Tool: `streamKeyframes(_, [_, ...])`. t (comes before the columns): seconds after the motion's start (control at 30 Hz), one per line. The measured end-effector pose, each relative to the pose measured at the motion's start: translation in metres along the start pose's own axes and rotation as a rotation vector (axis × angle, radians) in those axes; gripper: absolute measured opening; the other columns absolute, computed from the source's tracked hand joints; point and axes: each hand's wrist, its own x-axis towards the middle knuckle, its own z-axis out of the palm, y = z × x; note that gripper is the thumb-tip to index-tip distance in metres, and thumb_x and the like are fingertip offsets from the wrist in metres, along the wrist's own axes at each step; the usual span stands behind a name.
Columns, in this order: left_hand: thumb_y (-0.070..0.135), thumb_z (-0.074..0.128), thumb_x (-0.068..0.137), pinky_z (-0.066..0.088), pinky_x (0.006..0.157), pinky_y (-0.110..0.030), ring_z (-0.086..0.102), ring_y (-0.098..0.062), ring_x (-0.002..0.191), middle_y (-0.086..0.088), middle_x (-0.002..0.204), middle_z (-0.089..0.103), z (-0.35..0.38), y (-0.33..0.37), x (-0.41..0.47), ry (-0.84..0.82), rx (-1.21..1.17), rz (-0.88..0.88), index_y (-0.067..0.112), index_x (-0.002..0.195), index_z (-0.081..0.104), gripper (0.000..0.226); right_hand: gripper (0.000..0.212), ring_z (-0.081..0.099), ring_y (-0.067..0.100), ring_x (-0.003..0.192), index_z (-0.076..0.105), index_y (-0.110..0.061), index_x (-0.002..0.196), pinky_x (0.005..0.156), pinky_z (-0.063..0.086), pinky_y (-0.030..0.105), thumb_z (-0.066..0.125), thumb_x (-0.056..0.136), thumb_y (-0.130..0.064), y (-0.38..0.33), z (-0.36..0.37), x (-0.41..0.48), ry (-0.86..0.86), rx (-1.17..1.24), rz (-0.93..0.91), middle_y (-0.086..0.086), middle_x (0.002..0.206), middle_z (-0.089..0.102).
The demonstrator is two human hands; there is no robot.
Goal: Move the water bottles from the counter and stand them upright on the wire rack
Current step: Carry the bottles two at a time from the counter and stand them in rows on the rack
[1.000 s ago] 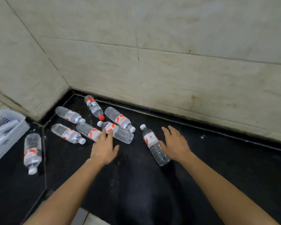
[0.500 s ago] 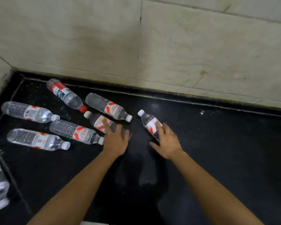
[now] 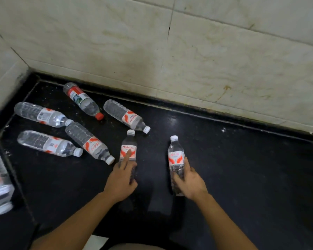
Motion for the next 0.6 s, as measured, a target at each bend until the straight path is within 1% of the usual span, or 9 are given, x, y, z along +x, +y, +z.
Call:
streamKeyframes(0.07, [0.021, 0.073, 0.074, 0.048, 0.102, -0.042, 0.038, -0.034, 0.140, 0.002, 0.166, -0.013, 0.003, -0.002, -0.009, -0.023, -0.135, -0.094, 0.027, 0.155, 0.018, 0.098, 0.065, 0.059, 0.030, 0.115, 0.035, -0.021, 0.151, 0.093, 0.052, 0.043, 0.043, 0.097, -0.056, 0.011, 0.007, -0.010, 0.040, -0.038, 0.052, 0.010, 0.131, 0.056])
streamKeyframes(0.1, [0.017, 0.076, 0.072, 0.048, 0.103, -0.042, 0.038, -0.035, 0.140, 0.000, 0.165, -0.013, 0.004, -0.004, -0.010, -0.042, -0.225, -0.158, 0.026, 0.157, 0.008, 0.109, 0.061, 0.058, 0.029, 0.116, 0.040, -0.019, 0.146, 0.093, 0.052, 0.045, 0.042, 0.097, -0.055, 0.013, 0.009, -0.013, 0.054, -0.016, 0.081, 0.010, 0.131, 0.055])
streamKeyframes(0.13, [0.016, 0.078, 0.069, 0.047, 0.104, -0.045, 0.038, -0.037, 0.140, -0.002, 0.164, -0.008, 0.004, -0.004, -0.009, -0.047, -0.308, -0.205, 0.025, 0.156, 0.004, 0.115, 0.063, 0.056, 0.030, 0.119, 0.039, -0.017, 0.147, 0.096, 0.051, 0.046, 0.041, 0.098, -0.055, 0.014, 0.010, -0.014, 0.064, 0.017, 0.100, 0.011, 0.136, 0.050])
streamKeyframes(0.23, [0.026, 0.079, 0.073, 0.036, 0.113, -0.051, 0.032, -0.039, 0.141, -0.016, 0.156, 0.022, 0.007, 0.000, 0.005, -0.022, -0.413, -0.355, 0.016, 0.155, 0.006, 0.111, 0.083, 0.042, 0.032, 0.141, 0.013, -0.011, 0.161, 0.107, 0.043, 0.046, 0.042, 0.099, -0.057, 0.005, 0.006, -0.009, 0.066, 0.100, 0.097, 0.015, 0.160, 0.029])
streamKeyframes(0.3, [0.044, 0.077, 0.080, 0.028, 0.117, -0.051, 0.022, -0.038, 0.146, -0.017, 0.159, 0.020, 0.004, 0.011, 0.016, 0.004, -0.423, -0.503, 0.012, 0.157, 0.004, 0.111, 0.095, 0.039, 0.032, 0.143, 0.004, -0.010, 0.162, 0.107, 0.041, 0.046, 0.046, 0.096, -0.064, -0.008, 0.003, -0.004, 0.074, 0.141, 0.094, 0.013, 0.162, 0.028])
streamKeyframes(0.4, [0.072, 0.073, 0.070, 0.028, 0.115, -0.055, 0.021, -0.038, 0.147, -0.018, 0.160, 0.016, -0.003, 0.027, 0.024, 0.031, -0.285, -0.599, 0.014, 0.157, 0.005, 0.124, 0.106, 0.047, 0.033, 0.135, 0.002, -0.008, 0.160, 0.102, 0.046, 0.045, 0.052, 0.090, -0.070, -0.019, 0.008, 0.004, 0.080, 0.151, 0.161, 0.015, 0.156, 0.035])
streamKeyframes(0.43, [0.073, 0.073, 0.068, 0.031, 0.113, -0.055, 0.025, -0.038, 0.144, -0.019, 0.158, 0.020, -0.001, 0.025, 0.025, 0.038, -0.231, -0.606, 0.015, 0.155, 0.009, 0.122, 0.101, 0.051, 0.033, 0.130, 0.006, -0.008, 0.159, 0.099, 0.049, 0.045, 0.054, 0.092, -0.066, -0.019, 0.012, 0.006, 0.100, 0.149, 0.172, 0.015, 0.151, 0.042])
streamKeyframes(0.5, [0.064, 0.077, 0.070, 0.042, 0.107, -0.053, 0.039, -0.038, 0.134, -0.019, 0.148, 0.035, 0.002, 0.019, 0.025, 0.058, -0.211, -0.590, 0.015, 0.146, 0.026, 0.104, 0.081, 0.060, 0.031, 0.116, 0.023, -0.012, 0.150, 0.090, 0.052, 0.042, 0.059, 0.093, -0.057, -0.016, 0.013, 0.007, 0.129, 0.181, 0.188, 0.011, 0.135, 0.055])
streamKeyframes(0.6, [0.050, 0.082, 0.073, 0.053, 0.092, -0.045, 0.061, -0.029, 0.108, -0.012, 0.123, 0.061, -0.005, 0.013, 0.026, 0.076, -0.424, -0.583, 0.015, 0.125, 0.049, 0.071, 0.065, 0.064, 0.029, 0.105, 0.039, -0.016, 0.137, 0.082, 0.051, 0.037, 0.065, 0.089, -0.053, -0.010, 0.005, 0.001, 0.128, 0.284, 0.242, 0.006, 0.117, 0.065])
